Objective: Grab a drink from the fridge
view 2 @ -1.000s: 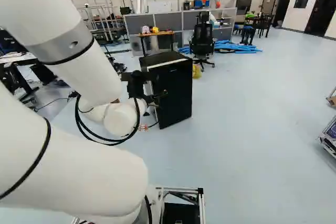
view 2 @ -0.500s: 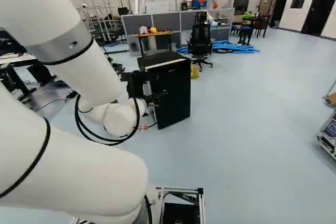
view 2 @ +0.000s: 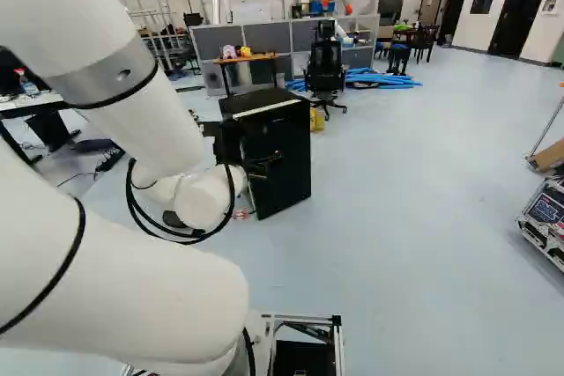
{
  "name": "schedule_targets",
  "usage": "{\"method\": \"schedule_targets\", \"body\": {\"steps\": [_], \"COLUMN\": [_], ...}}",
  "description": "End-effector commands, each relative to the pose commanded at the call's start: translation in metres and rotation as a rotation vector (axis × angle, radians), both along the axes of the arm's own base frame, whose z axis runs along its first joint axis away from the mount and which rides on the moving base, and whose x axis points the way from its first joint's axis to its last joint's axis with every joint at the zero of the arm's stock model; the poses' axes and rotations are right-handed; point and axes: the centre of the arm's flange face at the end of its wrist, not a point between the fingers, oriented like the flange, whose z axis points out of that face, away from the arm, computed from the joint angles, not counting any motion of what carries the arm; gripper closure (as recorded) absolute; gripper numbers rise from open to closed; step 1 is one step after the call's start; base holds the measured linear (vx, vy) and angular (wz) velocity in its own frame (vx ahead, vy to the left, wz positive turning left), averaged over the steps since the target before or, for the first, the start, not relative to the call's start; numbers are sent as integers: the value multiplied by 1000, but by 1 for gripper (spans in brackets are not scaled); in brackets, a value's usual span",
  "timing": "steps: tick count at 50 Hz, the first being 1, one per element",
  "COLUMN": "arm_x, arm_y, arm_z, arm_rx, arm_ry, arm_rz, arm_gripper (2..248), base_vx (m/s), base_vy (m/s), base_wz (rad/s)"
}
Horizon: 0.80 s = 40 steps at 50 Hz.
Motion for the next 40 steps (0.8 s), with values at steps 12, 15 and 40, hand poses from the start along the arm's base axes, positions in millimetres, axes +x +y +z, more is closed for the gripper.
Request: {"method": "schedule_targets", "body": {"steps": [12,15,40], "arm_x": [0,0,0], "arm_y": [0,0,0], "arm_z": [0,0,0], "arm_rx": [0,0,0], "arm_ry": [0,0,0], "arm_rz": [0,0,0], "arm_gripper": [3,3,3], "base_vx": [57,56,78], "base_vy": [-1,-1,-5], "base_wz": [-7,-7,-2]}}
